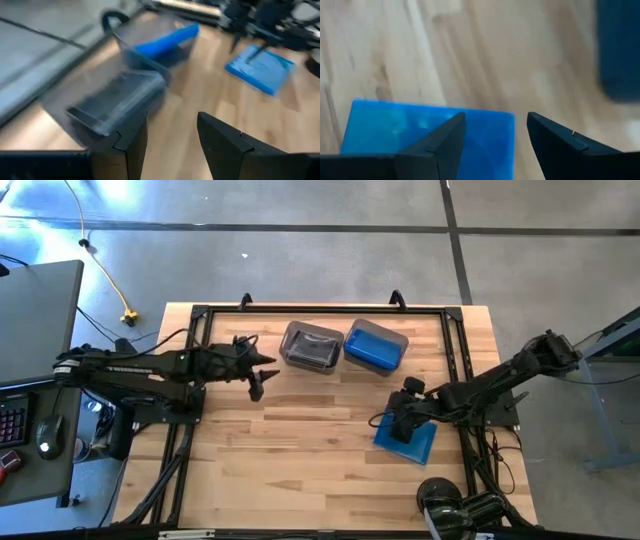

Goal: Pick & place jewel cases by type
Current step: Put the blue CD case into the right black bin

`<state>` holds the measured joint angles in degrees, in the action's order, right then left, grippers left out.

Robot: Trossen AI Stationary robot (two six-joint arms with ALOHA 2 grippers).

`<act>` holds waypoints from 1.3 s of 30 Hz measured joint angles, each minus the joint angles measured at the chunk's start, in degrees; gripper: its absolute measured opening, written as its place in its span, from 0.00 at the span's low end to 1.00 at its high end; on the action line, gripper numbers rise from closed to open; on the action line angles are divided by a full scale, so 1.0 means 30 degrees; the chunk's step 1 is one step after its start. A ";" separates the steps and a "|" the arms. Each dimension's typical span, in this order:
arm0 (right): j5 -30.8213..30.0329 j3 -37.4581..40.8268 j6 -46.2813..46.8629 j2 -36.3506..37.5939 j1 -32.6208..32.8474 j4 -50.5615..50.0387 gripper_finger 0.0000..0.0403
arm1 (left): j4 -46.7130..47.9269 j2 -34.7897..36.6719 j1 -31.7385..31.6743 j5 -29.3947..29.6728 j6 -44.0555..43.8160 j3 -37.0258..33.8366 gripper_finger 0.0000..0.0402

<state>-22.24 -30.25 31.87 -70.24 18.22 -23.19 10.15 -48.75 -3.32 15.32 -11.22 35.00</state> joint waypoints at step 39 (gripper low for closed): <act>0.0215 -1.1822 -1.2214 -1.3400 -0.2805 0.9074 0.52 | -0.2297 -0.6945 -0.0012 -0.1733 -0.0716 0.0004 0.42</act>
<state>-21.59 -65.72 -4.77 -110.44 9.80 4.03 3.26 -69.58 -3.36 10.12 -13.36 35.01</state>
